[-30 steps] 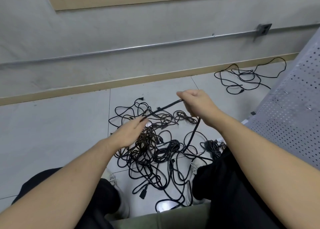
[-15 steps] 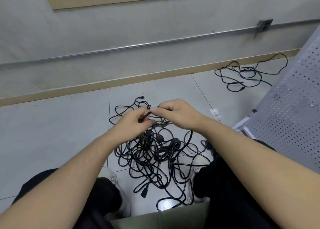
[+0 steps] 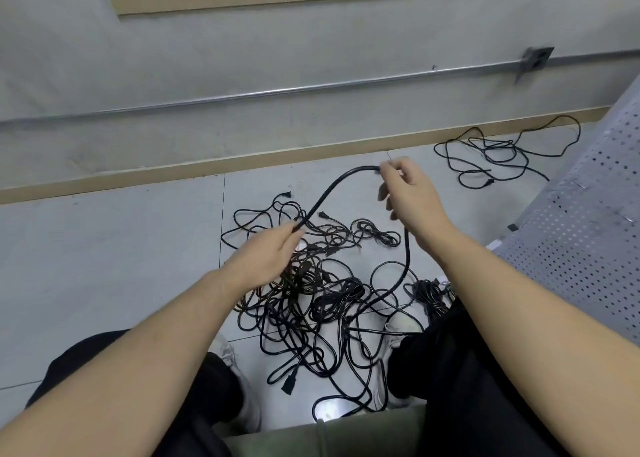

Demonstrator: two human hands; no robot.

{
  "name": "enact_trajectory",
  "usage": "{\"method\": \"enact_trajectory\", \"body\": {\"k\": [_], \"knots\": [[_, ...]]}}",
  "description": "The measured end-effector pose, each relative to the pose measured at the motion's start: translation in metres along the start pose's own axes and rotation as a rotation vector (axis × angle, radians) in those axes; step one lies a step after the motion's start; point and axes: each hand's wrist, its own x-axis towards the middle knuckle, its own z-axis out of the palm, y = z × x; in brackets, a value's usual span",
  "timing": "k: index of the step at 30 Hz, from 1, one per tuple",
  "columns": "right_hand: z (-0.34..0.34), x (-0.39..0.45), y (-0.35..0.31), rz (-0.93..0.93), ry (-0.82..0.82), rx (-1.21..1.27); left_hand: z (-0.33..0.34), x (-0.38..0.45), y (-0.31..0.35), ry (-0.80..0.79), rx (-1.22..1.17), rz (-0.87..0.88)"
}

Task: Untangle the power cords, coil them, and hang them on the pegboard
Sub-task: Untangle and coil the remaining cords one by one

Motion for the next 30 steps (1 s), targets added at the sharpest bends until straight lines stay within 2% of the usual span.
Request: {"method": "enact_trajectory", "body": {"k": [2,3,8,10,12,13,16,20,23,24,26,30], "knots": [[0.0,0.002,0.005,-0.048,-0.019,-0.175,-0.016,0.0,0.009,0.101,0.047,0.066],[0.002,0.0,0.005,-0.092,-0.086,-0.239,-0.023,0.0,0.013,0.131,0.067,0.079],[0.019,-0.024,-0.005,-0.215,-0.6,-0.583,-0.038,-0.008,0.02,0.128,0.109,0.034],[0.029,-0.032,-0.004,-0.291,-0.734,-0.672,-0.033,-0.007,0.015,0.083,0.142,0.041],[0.036,-0.035,-0.005,-0.378,-0.698,-0.621,-0.025,-0.004,0.006,0.043,0.069,0.041],[0.037,-0.035,-0.007,-0.411,-0.642,-0.55,-0.021,-0.003,0.001,0.024,-0.048,0.032],[0.03,-0.035,-0.011,-0.409,-0.559,-0.187,-0.007,0.0,-0.008,-0.078,-0.412,-0.032],[0.013,-0.035,-0.013,-0.374,-0.461,0.142,0.006,-0.001,-0.017,-0.283,-0.454,-0.114],[0.002,-0.024,-0.013,-0.263,-0.281,0.389,0.011,-0.003,-0.024,-0.369,-0.263,-0.16],[-0.002,-0.02,-0.012,-0.231,-0.208,0.378,0.011,-0.003,-0.023,-0.329,-0.187,-0.174],[-0.006,-0.009,-0.003,-0.201,-0.111,0.16,0.007,-0.001,-0.019,-0.179,-0.086,-0.177],[-0.006,0.0,0.012,-0.059,-0.164,-0.428,-0.017,0.002,0.002,0.037,0.131,-0.089]]}}
